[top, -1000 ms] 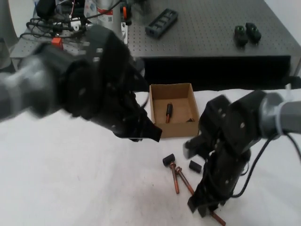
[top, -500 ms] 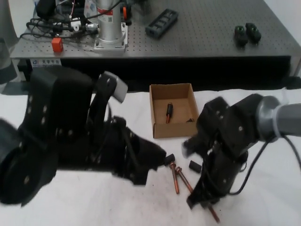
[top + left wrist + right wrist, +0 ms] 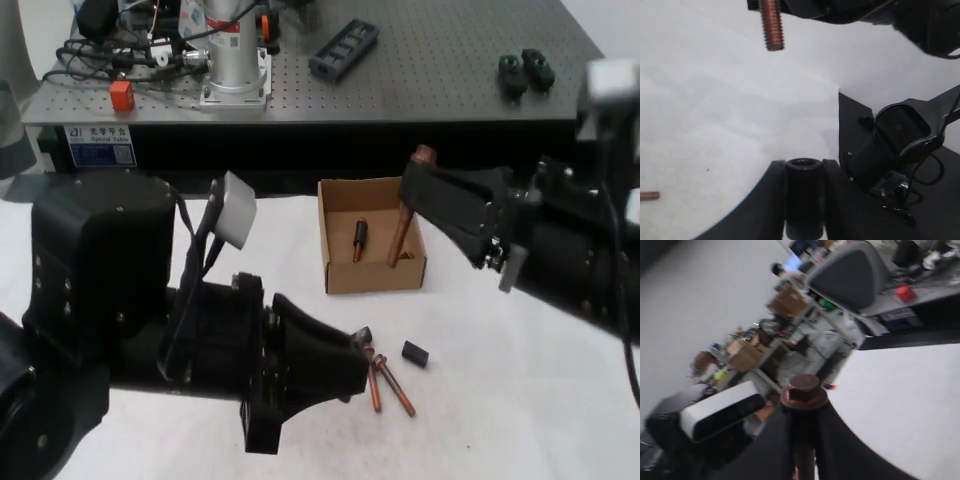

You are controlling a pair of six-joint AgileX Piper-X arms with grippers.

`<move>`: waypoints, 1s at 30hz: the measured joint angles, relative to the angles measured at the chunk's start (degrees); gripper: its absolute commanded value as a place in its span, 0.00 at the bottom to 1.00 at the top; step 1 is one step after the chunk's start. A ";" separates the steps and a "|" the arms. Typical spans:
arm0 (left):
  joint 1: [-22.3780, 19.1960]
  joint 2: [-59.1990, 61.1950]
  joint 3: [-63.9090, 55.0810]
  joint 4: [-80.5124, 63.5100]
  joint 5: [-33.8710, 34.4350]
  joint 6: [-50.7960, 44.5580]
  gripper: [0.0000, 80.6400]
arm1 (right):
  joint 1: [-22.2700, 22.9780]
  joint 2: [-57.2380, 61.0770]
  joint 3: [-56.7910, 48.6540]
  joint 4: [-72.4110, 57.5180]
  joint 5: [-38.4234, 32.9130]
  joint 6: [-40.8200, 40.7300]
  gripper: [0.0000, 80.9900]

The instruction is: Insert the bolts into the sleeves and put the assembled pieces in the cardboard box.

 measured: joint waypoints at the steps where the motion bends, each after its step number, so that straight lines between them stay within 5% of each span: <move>1: 0.00 0.00 0.00 -1.31 0.46 0.00 0.01 | 0.51 -0.12 1.26 -4.22 -1.06 3.94 0.05; 9: -0.10 0.00 0.08 -5.67 1.44 -0.13 0.01 | 5.36 0.91 4.01 -10.80 -2.88 12.43 0.05; 30: -0.31 0.00 0.55 -7.00 -4.56 -3.83 0.01 | 5.94 0.94 3.90 -6.46 -1.47 9.13 0.05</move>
